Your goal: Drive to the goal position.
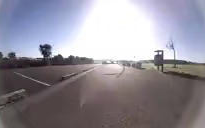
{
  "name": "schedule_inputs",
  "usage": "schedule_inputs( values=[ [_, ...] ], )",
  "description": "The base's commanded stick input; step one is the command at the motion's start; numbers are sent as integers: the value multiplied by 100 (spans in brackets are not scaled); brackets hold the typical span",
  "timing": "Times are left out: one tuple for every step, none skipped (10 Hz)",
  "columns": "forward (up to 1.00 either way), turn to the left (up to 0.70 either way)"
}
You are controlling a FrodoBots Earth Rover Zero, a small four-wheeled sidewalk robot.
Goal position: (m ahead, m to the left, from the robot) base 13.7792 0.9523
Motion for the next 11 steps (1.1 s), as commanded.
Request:
schedule_inputs(
  values=[
    [70, -35],
    [70, -30],
    [70, -3],
    [70, 0],
    [70, 0],
    [70, 0],
    [70, 0],
    [70, 0],
    [70, 0],
    [70, 0],
    [70, 0]
  ],
)
